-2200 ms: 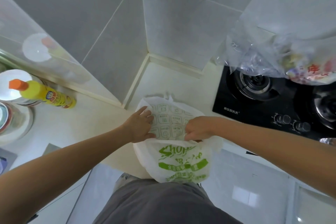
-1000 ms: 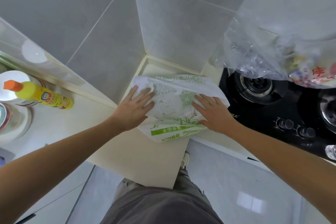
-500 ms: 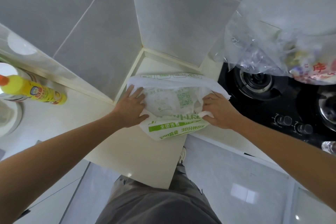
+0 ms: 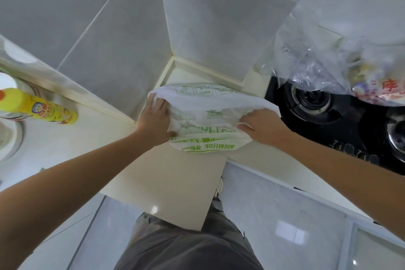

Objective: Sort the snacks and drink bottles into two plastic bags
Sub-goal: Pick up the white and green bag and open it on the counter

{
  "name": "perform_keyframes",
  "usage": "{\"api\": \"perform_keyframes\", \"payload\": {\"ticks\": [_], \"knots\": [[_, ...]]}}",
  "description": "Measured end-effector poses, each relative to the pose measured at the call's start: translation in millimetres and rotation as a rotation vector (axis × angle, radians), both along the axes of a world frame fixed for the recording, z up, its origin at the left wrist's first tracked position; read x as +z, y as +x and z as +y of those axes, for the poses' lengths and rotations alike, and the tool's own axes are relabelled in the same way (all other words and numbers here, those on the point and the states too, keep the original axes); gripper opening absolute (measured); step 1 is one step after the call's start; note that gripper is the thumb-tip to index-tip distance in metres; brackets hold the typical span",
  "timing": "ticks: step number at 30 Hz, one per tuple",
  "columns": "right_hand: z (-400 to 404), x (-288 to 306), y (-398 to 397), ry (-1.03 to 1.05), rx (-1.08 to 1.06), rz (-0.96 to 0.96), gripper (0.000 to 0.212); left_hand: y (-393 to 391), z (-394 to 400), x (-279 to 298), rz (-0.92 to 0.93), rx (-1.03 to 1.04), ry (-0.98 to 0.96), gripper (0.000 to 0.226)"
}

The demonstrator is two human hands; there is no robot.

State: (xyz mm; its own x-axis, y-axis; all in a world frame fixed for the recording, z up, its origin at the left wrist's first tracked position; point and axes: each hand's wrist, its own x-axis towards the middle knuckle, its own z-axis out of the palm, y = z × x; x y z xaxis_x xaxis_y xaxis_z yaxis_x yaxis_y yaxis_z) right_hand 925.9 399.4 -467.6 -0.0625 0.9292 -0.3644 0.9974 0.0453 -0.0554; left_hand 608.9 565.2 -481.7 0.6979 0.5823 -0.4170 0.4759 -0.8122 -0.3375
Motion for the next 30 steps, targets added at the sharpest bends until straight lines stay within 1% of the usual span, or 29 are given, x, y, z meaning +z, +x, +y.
{"api": "perform_keyframes", "payload": {"ticks": [2,3,4,5,7,8,10,11,13,14,16,17,19,21,23,26,30], "knots": [[-1.1,-7.7,-4.4,0.297,0.178,-0.050,0.033,-5.1,-1.4,5.5,-0.106,-0.044,0.011,0.059],[-1.2,-9.2,-6.5,0.421,0.229,-0.083,0.023,-9.7,-2.9,5.1,-0.189,-0.078,0.028,0.042],[-0.9,-11.5,-7.7,0.514,0.254,-0.106,0.016,-14.7,-5.5,3.6,-0.294,-0.110,0.040,0.032],[-0.7,-12.5,-9.0,0.585,0.266,-0.119,0.017,-18.7,-9.4,3.0,-0.407,-0.122,0.037,0.031],[-1.8,-16.1,-6.9,0.654,0.277,-0.111,0.030,-22.0,-19.3,0.1,-0.570,-0.102,-0.019,0.042],[-3.6,-19.2,-4.1,0.648,0.280,-0.114,0.037,-22.1,-25.6,-2.4,-0.615,-0.070,-0.081,0.043],[-7.0,-25.4,2.5,0.594,0.279,-0.136,0.052,-22.0,-37.1,-10.8,-0.651,0.037,-0.213,0.030],[-8.1,-26.8,5.5,0.564,0.277,-0.144,0.056,-20.9,-40.5,-14.0,-0.653,0.114,-0.261,0.028],[-9.0,-28.9,8.9,0.498,0.278,-0.135,0.054,-16.1,-43.7,-19.4,-0.607,0.232,-0.305,0.038],[-9.5,-30.9,9.4,0.470,0.276,-0.124,0.049,-13.5,-43.6,-21.0,-0.600,0.243,-0.280,0.037],[-8.2,-32.8,8.9,0.432,0.246,-0.086,0.042,-8.5,-40.3,-18.0,-0.609,0.167,-0.167,0.026],[-6.5,-32.0,7.5,0.407,0.229,-0.063,0.045,-6.5,-38.0,-16.2,-0.630,0.080,-0.107,0.025],[-3.0,-30.5,5.8,0.347,0.195,-0.030,0.065,-3.5,-34.5,-10.0,-0.693,-0.100,-0.040,0.039],[0.6,-28.2,4.0,0.284,0.163,-0.015,0.084,-2.7,-30.5,-6.7,-0.737,-0.218,-0.033,0.055],[3.3,-29.1,1.6,0.255,0.152,-0.019,0.090,-1.5,-23.5,-4.5,-0.694,-0.248,-0.077,0.064],[3.7,-35.0,-0.9,0.272,0.161,-0.048,0.081,1.6,-10.1,-6.7,-0.592,-0.220,-0.152,0.062],[3.5,-43.2,-0.6,0.377,0.204,-0.119,0.053,5.8,2.5,-14.7,-0.481,-0.117,-0.198,0.052]]}}
